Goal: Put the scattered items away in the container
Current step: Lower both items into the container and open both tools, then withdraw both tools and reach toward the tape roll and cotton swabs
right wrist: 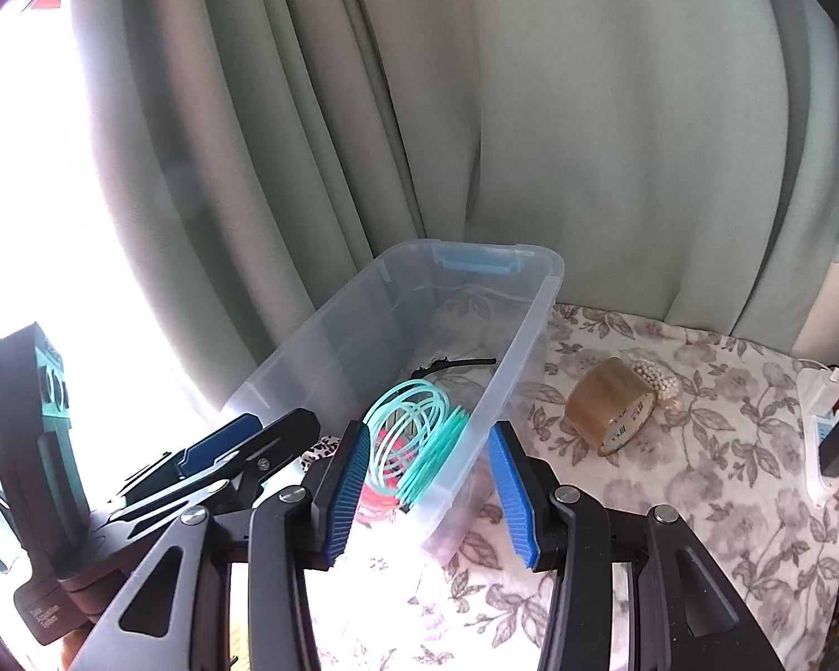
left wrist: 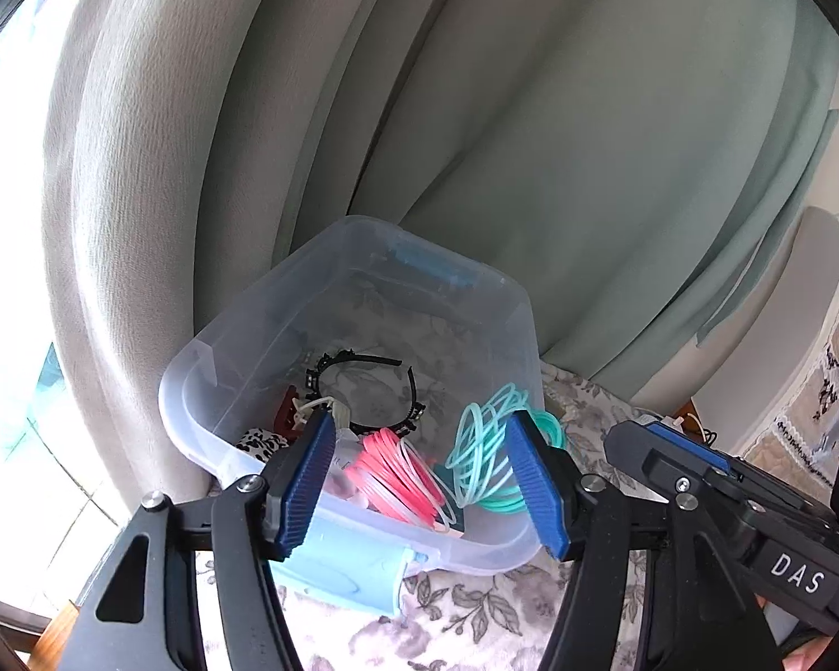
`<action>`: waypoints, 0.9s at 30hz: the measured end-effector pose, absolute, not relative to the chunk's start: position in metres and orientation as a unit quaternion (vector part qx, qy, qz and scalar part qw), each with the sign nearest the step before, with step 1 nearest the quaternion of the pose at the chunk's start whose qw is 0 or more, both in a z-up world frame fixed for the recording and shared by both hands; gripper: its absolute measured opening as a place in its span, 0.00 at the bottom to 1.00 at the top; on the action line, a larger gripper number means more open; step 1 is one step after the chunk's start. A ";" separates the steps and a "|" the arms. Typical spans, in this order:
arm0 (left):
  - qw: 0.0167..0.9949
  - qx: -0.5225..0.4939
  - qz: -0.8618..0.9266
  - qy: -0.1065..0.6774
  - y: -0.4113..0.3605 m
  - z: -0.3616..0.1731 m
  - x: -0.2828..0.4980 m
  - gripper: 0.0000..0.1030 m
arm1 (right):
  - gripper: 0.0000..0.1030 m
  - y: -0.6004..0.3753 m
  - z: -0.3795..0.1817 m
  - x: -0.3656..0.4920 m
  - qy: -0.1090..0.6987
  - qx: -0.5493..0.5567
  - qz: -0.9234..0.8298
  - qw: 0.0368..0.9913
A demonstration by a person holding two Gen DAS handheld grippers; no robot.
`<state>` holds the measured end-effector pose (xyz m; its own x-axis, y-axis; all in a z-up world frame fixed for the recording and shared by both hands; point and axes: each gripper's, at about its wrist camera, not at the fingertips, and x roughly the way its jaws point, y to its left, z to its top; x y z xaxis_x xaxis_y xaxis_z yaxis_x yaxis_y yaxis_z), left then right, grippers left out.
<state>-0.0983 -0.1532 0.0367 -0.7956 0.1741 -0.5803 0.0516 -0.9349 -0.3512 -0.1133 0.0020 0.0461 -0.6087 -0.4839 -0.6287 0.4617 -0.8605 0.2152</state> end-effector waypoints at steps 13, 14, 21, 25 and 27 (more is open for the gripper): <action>-0.011 -0.297 0.945 -0.136 -0.130 0.066 -0.071 0.79 | 0.58 0.036 0.063 -0.078 -0.031 0.323 -0.907 0.269; -0.010 -0.294 0.946 -0.134 -0.128 0.069 -0.070 0.79 | 0.60 0.040 0.064 -0.076 -0.036 0.321 -0.908 0.267; 0.001 -0.275 0.955 -0.109 -0.103 0.083 -0.060 0.79 | 0.73 0.090 0.072 -0.071 -0.104 0.304 -0.914 0.248; 0.012 -0.263 0.961 -0.089 -0.084 0.089 -0.056 0.79 | 0.80 0.123 0.075 -0.067 -0.134 0.284 -0.923 0.224; 0.023 -0.261 0.962 -0.081 -0.073 0.091 -0.056 0.79 | 0.82 0.138 0.076 -0.066 -0.149 0.277 -0.925 0.214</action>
